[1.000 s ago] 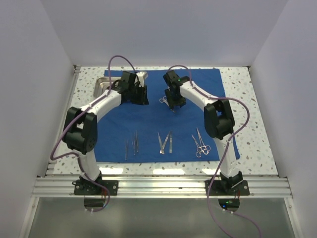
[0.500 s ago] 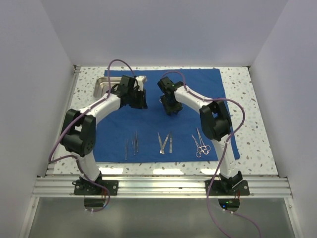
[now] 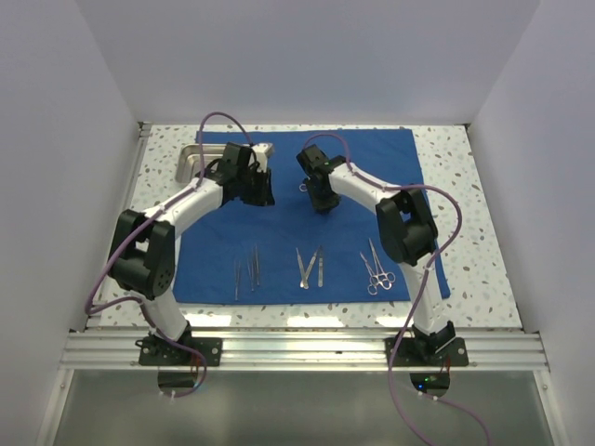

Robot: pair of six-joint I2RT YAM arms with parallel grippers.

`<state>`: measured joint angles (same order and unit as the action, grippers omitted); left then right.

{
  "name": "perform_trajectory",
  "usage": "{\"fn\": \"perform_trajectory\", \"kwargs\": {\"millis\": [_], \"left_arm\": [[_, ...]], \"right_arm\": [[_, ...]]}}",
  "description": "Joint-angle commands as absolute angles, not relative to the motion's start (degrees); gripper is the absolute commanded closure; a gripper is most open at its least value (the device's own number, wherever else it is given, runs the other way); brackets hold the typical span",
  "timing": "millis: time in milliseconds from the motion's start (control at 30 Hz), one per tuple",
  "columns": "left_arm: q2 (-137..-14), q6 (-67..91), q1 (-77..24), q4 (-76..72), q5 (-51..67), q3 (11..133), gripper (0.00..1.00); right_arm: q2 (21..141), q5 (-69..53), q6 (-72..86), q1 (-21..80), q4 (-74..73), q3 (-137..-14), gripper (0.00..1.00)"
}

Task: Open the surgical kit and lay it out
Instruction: Pick up the medical item from the surgical kit.

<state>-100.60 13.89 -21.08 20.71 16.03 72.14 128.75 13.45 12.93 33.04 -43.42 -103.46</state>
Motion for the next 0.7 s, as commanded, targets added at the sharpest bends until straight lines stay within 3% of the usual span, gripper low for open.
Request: {"fn": "perform_trajectory", "kwargs": {"millis": [0,267,667], "left_arm": [[-97.73,12.66,-21.27,20.39,16.44,72.33,0.75],[-97.29,12.48,-21.71,21.44,16.17,72.6,0.76],[-98.26,12.48,-22.5,22.41,15.56,75.06,0.78]], "right_arm": [[127.88,15.38,12.92,31.55,-39.64,-101.43,0.72],[127.44,13.98,13.71,30.5,-39.11,-99.76,1.0],[120.43,13.97,13.8,30.32,-40.68,-98.6,1.0]]}}
